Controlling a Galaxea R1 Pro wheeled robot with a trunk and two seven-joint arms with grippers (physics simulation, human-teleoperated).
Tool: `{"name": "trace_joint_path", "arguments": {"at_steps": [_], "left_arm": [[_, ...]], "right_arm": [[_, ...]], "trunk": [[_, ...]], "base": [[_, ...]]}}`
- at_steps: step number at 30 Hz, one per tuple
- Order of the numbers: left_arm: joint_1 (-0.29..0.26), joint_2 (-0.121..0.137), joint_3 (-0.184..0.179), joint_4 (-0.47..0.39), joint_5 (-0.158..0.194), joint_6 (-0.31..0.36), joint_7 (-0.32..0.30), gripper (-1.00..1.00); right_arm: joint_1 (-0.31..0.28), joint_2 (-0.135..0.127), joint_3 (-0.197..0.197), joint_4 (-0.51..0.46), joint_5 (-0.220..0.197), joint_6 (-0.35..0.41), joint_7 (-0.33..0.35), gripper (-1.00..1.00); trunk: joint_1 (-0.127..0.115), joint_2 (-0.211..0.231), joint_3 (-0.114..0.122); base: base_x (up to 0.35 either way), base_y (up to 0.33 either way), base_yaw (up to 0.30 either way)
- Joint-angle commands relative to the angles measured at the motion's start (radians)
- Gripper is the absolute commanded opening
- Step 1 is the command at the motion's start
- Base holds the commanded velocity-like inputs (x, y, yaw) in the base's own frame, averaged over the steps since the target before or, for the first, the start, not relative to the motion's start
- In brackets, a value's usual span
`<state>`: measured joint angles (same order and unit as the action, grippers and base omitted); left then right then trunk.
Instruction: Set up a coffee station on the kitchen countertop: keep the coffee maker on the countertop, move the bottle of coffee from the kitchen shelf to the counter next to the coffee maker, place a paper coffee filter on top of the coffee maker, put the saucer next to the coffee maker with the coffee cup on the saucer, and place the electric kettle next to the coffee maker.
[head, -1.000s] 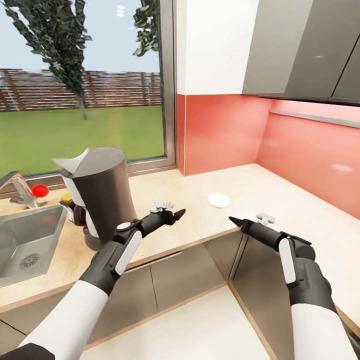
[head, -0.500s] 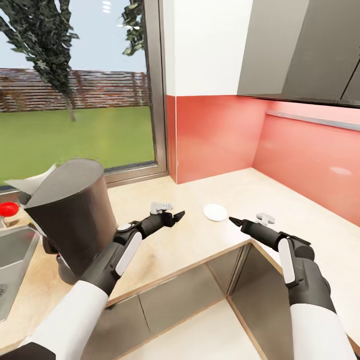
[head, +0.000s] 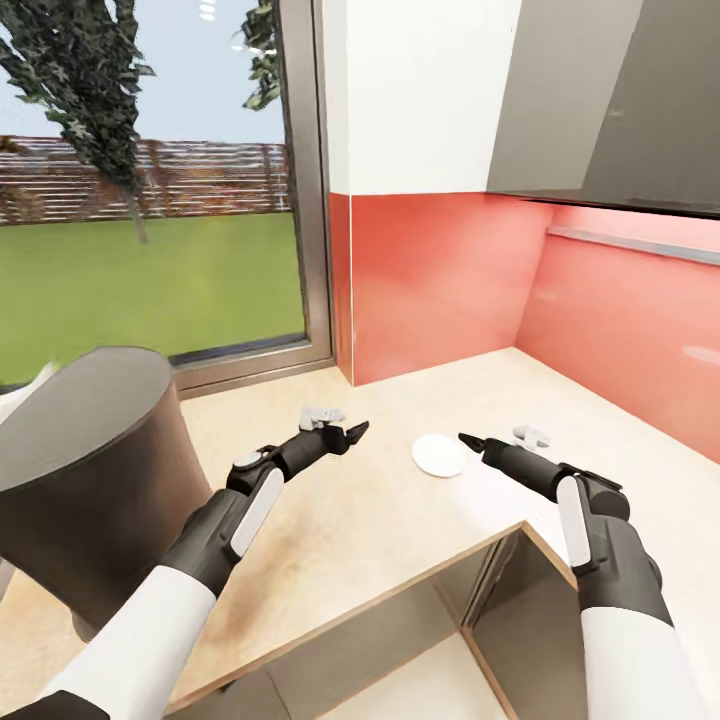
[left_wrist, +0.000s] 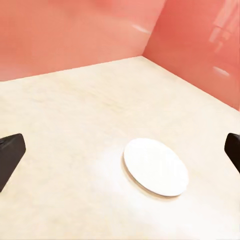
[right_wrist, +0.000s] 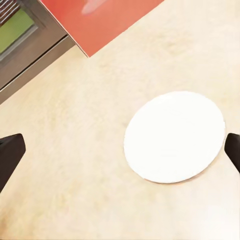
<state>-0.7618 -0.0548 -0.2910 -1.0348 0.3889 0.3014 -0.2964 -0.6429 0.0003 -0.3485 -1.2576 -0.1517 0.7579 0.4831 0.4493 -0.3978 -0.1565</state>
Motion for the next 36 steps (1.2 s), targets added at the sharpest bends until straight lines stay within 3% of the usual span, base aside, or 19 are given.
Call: {"name": "trace_joint_path", "arguments": {"at_steps": [1, 21, 36], "left_arm": [[-0.001, 0.0, 0.0, -0.001, 0.009, 0.0, 0.0, 1.0], [-0.001, -0.02, 0.0, 0.025, 0.0, -0.01, 0.0, 1.0], [0.007, -0.022, -0.002, 0.027, -0.001, -0.011, 0.0, 1.0]], "right_arm": [[-0.001, 0.0, -0.001, 0.0, -0.006, 0.008, 0.0, 1.0], [0.0, 0.002, -0.003, 0.002, -0.008, 0.013, 0.0, 1.0], [-0.001, 0.004, -0.003, 0.002, -0.007, 0.015, 0.0, 1.0]], "trunk": [[0.001, -0.002, -0.002], [0.001, -0.002, -0.002], [0.001, -0.002, -0.002]], "base": [[0.072, 0.0, 0.0], [0.289, -0.02, 0.0], [0.023, -0.071, 0.0]]}}
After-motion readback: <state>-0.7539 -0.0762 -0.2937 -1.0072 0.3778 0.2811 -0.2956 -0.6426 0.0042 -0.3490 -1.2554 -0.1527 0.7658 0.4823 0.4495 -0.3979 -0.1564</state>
